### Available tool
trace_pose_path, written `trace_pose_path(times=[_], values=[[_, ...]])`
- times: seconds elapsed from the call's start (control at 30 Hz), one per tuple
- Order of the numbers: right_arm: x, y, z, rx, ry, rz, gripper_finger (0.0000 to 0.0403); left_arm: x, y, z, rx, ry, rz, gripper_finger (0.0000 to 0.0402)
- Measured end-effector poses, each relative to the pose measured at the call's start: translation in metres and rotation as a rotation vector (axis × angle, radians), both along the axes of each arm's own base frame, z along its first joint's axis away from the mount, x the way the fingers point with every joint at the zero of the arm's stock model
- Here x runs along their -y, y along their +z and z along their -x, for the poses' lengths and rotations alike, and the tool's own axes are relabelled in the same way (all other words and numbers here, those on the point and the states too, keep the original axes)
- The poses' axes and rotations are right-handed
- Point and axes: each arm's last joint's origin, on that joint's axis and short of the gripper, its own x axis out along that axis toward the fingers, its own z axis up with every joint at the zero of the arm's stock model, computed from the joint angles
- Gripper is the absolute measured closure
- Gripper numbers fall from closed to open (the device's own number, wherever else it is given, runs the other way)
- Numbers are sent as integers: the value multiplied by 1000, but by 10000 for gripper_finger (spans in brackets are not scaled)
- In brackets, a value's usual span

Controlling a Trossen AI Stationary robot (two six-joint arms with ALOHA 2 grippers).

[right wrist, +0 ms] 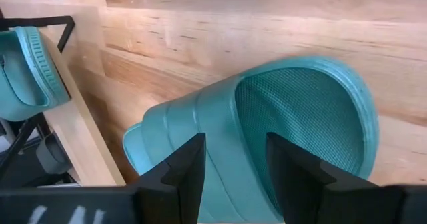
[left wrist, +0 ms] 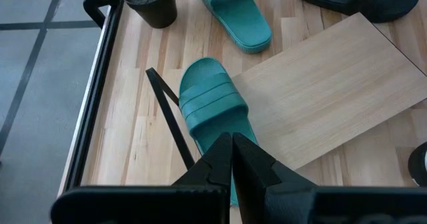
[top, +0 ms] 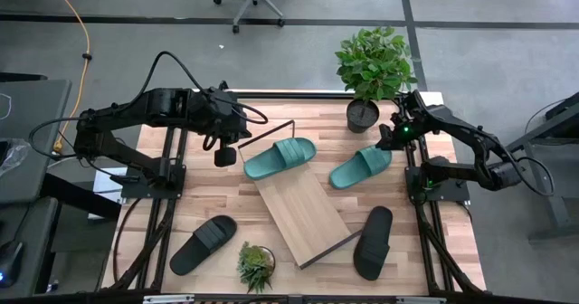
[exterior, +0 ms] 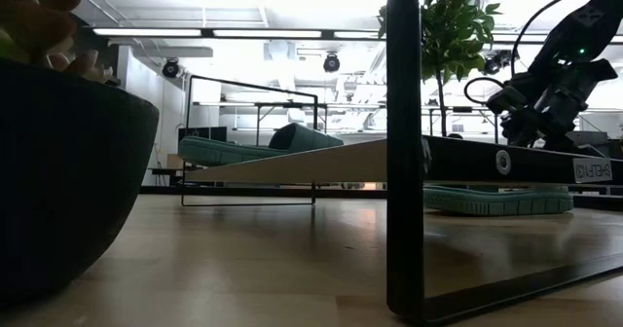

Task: Pick and place slides into the shelf
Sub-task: Put the green slide on the shelf

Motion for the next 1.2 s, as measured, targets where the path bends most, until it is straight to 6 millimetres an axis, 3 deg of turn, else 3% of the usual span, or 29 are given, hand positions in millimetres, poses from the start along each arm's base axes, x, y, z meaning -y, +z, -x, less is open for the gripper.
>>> trace_pose_path(times=[1.2], values=[[-4, -1, -9, -59, 44, 14, 256, 0, 0, 0, 0, 1, -5, 399]])
